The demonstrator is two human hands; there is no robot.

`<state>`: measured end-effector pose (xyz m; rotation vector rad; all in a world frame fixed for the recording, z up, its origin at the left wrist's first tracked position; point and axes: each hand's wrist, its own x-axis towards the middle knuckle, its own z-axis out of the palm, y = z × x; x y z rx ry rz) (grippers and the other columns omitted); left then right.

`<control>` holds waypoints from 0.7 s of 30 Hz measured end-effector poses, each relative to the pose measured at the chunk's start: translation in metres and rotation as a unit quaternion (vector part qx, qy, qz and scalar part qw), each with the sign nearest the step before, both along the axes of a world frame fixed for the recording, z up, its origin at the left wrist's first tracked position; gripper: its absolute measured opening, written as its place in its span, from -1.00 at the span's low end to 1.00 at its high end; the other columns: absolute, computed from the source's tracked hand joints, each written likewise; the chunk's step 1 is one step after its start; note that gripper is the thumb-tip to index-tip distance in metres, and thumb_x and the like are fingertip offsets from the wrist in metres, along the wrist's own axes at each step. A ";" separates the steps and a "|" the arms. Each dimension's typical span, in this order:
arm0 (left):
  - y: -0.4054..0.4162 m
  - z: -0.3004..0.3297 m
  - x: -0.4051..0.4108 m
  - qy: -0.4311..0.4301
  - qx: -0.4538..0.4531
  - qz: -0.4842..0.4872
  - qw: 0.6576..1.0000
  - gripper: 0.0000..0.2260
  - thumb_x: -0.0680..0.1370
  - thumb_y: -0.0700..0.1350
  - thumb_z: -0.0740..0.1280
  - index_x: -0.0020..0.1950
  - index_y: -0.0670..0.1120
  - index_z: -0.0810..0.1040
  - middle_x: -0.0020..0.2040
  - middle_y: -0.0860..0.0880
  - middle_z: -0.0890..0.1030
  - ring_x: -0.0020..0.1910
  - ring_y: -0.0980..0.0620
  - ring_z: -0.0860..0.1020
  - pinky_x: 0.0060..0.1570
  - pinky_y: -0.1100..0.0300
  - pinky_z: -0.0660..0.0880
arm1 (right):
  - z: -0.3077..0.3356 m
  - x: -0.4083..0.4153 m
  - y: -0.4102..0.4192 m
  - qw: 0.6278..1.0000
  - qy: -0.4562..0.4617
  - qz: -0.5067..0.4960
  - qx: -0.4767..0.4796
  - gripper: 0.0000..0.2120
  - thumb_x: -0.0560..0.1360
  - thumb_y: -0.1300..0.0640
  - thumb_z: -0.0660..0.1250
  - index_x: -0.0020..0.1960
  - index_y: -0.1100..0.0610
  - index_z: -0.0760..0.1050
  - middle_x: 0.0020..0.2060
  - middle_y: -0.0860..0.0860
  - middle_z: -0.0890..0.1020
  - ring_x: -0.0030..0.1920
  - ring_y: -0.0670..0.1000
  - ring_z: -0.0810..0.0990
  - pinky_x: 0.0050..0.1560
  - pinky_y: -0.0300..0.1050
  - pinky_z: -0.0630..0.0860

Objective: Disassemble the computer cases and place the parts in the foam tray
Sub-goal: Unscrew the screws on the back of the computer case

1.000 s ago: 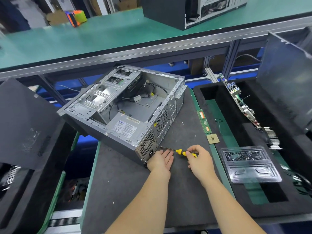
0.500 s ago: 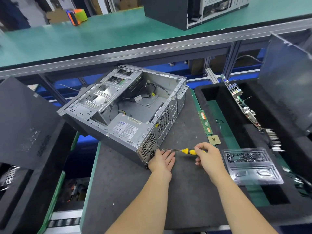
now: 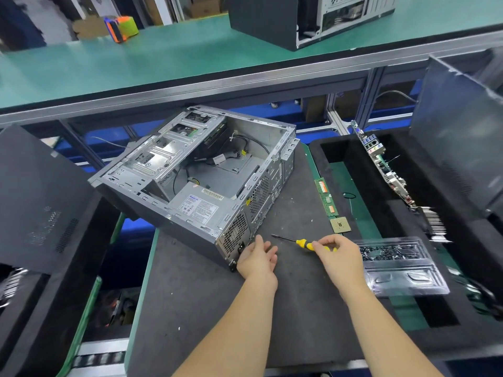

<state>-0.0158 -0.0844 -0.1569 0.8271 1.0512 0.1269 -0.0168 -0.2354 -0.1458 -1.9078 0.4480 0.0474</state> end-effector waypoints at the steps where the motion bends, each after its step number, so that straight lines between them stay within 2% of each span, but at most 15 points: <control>1: -0.003 0.000 0.001 0.012 0.040 -0.016 0.999 -0.86 0.62 -0.10 0.41 -0.05 -0.16 0.58 -0.15 -0.09 0.65 -0.33 0.01 0.61 -0.34 0.21 0.50 | -0.001 -0.003 0.002 0.999 -0.005 0.019 -0.040 -0.87 0.40 0.09 0.54 -0.24 0.03 0.59 -0.31 -0.11 0.62 -0.21 -0.06 0.58 -0.26 -0.20 0.43; 2: -0.007 0.000 0.001 0.021 0.092 -0.030 0.995 -0.83 0.60 -0.09 0.44 -0.08 -0.17 0.59 -0.19 -0.10 0.64 -0.36 0.00 0.56 -0.35 0.17 0.49 | -0.002 -0.005 0.005 0.996 -0.005 0.042 -0.073 -0.84 0.37 0.09 0.56 -0.26 0.03 0.58 -0.32 -0.13 0.62 -0.22 -0.10 0.58 -0.29 -0.24 0.38; 4: -0.017 0.001 0.002 0.013 0.202 -0.049 0.978 -0.81 0.57 -0.10 0.47 -0.17 -0.16 0.58 -0.21 -0.13 0.63 -0.30 -0.06 0.52 -0.20 0.05 0.52 | -0.007 -0.010 0.011 0.989 0.007 0.092 -0.119 -0.80 0.36 0.11 0.56 -0.29 0.02 0.54 -0.33 -0.13 0.60 -0.24 -0.04 0.56 -0.30 -0.20 0.37; 6: -0.026 0.007 0.000 -0.023 0.284 -0.081 0.955 -0.82 0.55 -0.13 0.48 -0.22 -0.11 0.58 -0.24 -0.08 0.63 -0.25 -0.04 0.54 -0.11 0.07 0.50 | -0.012 -0.012 0.013 0.981 0.024 0.120 -0.153 -0.79 0.38 0.12 0.54 -0.29 0.00 0.52 -0.30 -0.12 0.60 -0.20 0.02 0.56 -0.22 -0.12 0.42; 8: -0.035 0.014 -0.001 -0.053 0.354 -0.145 0.922 -0.86 0.56 -0.14 0.47 -0.19 -0.08 0.62 -0.24 -0.02 0.64 -0.23 0.01 0.56 -0.12 0.10 0.50 | -0.012 -0.011 0.011 0.986 0.018 0.100 -0.128 -0.86 0.42 0.14 0.50 -0.26 0.04 0.56 -0.28 -0.07 0.63 -0.20 0.02 0.57 -0.16 -0.08 0.48; 10: -0.046 0.020 -0.003 -0.073 0.421 -0.236 0.873 -0.91 0.56 -0.11 0.44 -0.14 -0.03 0.68 -0.16 0.02 0.66 -0.15 0.05 0.58 -0.05 0.11 0.50 | -0.005 -0.006 0.005 0.999 0.020 0.000 0.034 -0.86 0.52 0.14 0.38 -0.21 0.12 0.59 -0.24 0.02 0.66 -0.25 0.02 0.55 -0.22 -0.04 0.51; 11: -0.053 0.025 -0.003 -0.084 0.447 -0.291 0.842 -0.92 0.56 -0.09 0.42 -0.11 0.02 0.70 -0.11 0.06 0.66 -0.10 0.08 0.58 -0.02 0.14 0.49 | 0.001 -0.002 0.002 0.986 0.036 -0.061 0.153 -0.80 0.59 0.13 0.30 -0.17 0.16 0.60 -0.23 0.08 0.67 -0.28 0.03 0.57 -0.30 -0.07 0.50; 13: -0.070 0.032 -0.004 -0.116 0.494 -0.416 0.754 -0.87 0.56 -0.06 0.38 -0.02 0.10 0.72 -0.02 0.10 0.67 -0.01 0.10 0.56 0.02 0.17 0.48 | 0.014 0.003 -0.004 0.913 0.068 -0.143 0.375 -0.70 0.67 0.12 0.18 -0.12 0.22 0.58 -0.27 0.11 0.70 -0.33 0.02 0.65 -0.36 -0.15 0.53; 15: -0.086 0.036 -0.006 -0.140 0.531 -0.500 0.670 -0.82 0.56 -0.05 0.34 0.08 0.16 0.68 0.00 0.15 0.67 0.03 0.07 0.48 0.00 0.14 0.48 | 0.025 0.005 -0.013 0.862 0.084 -0.180 0.466 -0.71 0.67 0.12 0.18 -0.13 0.20 0.57 -0.34 0.06 0.69 -0.34 -0.02 0.67 -0.25 -0.13 0.57; 16: -0.093 0.038 -0.006 -0.148 0.534 -0.513 0.655 -0.81 0.55 -0.04 0.33 0.11 0.16 0.66 -0.02 0.17 0.66 0.03 0.07 0.45 0.00 0.12 0.49 | 0.028 0.005 -0.019 0.849 0.086 -0.190 0.486 -0.71 0.67 0.12 0.18 -0.12 0.20 0.57 -0.33 0.07 0.69 -0.31 -0.01 0.67 -0.16 -0.10 0.58; 17: -0.098 0.040 -0.006 -0.160 0.525 -0.512 0.661 -0.79 0.55 -0.03 0.33 0.14 0.16 0.64 -0.05 0.18 0.63 0.04 0.07 0.44 0.02 0.12 0.50 | 0.031 0.005 -0.025 0.836 0.086 -0.197 0.504 -0.70 0.68 0.11 0.16 -0.09 0.22 0.57 -0.28 0.10 0.68 -0.28 0.01 0.66 -0.08 -0.07 0.58; 19: -0.104 0.040 -0.006 -0.193 0.498 -0.480 0.696 -0.75 0.57 -0.07 0.32 0.24 0.10 0.62 -0.02 0.16 0.59 0.10 0.07 0.47 0.11 0.12 0.49 | 0.032 0.005 -0.040 0.824 0.085 -0.212 0.519 -0.65 0.70 0.09 0.10 0.05 0.31 0.55 -0.14 0.20 0.66 -0.20 0.08 0.66 0.00 -0.03 0.57; 21: -0.104 0.041 -0.005 -0.210 0.502 -0.422 0.725 -0.78 0.61 -0.12 0.29 0.22 0.04 0.61 0.01 0.14 0.57 0.10 0.03 0.50 0.12 0.12 0.47 | 0.032 0.009 -0.057 0.849 0.079 -0.224 0.473 -0.58 0.71 0.03 0.06 0.20 0.35 0.50 0.05 0.27 0.62 -0.02 0.14 0.64 0.15 0.01 0.54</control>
